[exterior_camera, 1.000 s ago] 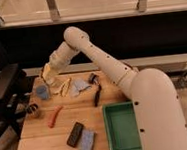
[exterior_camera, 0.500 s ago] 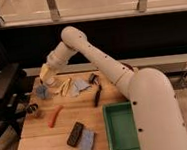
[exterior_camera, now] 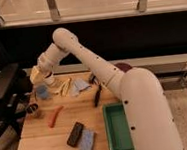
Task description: Place fork in metal cup
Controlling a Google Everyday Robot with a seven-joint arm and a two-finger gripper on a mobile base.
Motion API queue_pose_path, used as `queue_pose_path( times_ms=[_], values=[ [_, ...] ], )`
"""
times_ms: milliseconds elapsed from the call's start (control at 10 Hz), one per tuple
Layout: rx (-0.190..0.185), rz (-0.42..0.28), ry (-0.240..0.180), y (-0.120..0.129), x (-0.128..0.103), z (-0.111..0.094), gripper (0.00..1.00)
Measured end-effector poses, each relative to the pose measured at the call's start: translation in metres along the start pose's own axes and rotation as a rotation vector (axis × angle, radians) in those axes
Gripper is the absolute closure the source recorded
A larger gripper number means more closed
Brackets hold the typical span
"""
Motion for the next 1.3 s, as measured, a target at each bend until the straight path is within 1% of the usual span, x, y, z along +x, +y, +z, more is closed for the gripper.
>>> queue_pose_path(
  times_ms=[300,600,800,900,1100,1300],
  values=[
    [0.048,-0.012,-0.014,-0.004,0.000,0.021,1.00],
    [0.048,0.000,-0.026,0.004,-0.003,0.037,1.00],
    [0.053,0.026,-0.027,0.016,-0.006,0.048,1.00],
    [0.060,0.048,-0.026,0.026,-0.009,0.056,1.00],
    [0.086,0.100,-0.024,0.046,-0.013,0.068,1.00],
    [0.108,0.139,-0.023,0.056,-0.015,0.075,1.00]
  ],
)
